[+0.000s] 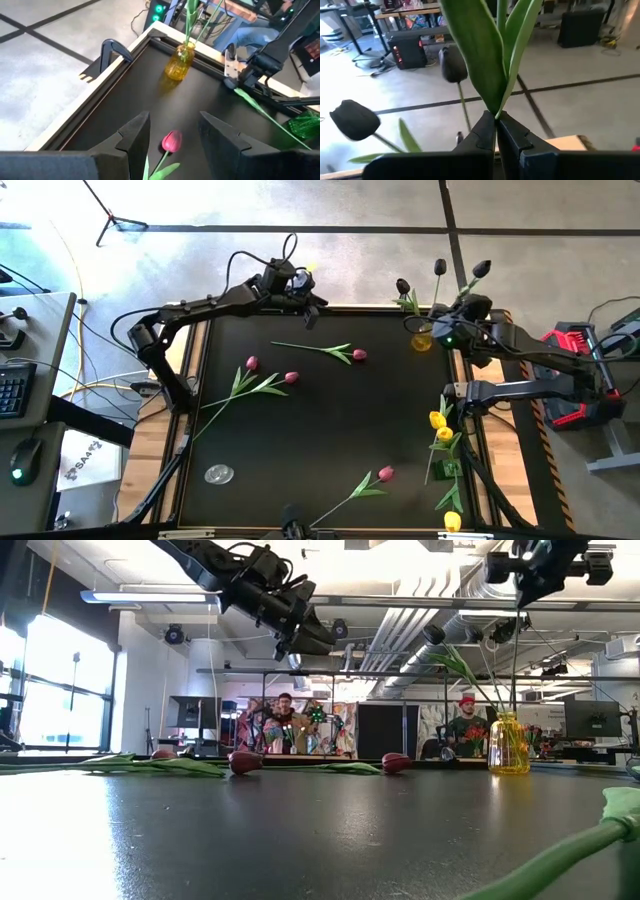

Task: Sort flowers into vase by color
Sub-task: Put the left black flower into the yellow vase

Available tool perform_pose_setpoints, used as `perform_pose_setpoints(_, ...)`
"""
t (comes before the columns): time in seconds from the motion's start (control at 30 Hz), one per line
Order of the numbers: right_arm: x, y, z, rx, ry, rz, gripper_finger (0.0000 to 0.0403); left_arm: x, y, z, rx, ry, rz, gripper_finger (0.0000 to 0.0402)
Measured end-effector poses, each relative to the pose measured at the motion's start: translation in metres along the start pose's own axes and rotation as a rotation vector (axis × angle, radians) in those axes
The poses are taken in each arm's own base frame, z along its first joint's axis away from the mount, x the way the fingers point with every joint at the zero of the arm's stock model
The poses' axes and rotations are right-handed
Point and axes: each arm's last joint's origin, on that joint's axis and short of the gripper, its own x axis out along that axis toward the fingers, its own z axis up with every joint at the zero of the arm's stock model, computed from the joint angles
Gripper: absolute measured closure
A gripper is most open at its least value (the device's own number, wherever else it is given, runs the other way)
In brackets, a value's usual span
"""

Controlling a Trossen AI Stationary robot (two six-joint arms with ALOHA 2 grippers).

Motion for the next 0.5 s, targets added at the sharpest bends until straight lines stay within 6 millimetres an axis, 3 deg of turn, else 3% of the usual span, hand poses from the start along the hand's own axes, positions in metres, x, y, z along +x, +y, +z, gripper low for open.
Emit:
perform_pose_setpoints(0.27, 0.001, 0.001, 0.0, -0.036, -0.033, -0.024, 0.0403, 0.0, 0.0, 0.0, 0.002, -0.003, 0.001, 0.0248)
perform_pose_setpoints(0.5, 0.009, 0.025, -0.015, -0.109, -0.015, -0.051, 0.0403, 0.0, 0.0, -0.003, -0.008, 0.026, 0.005, 0.0248)
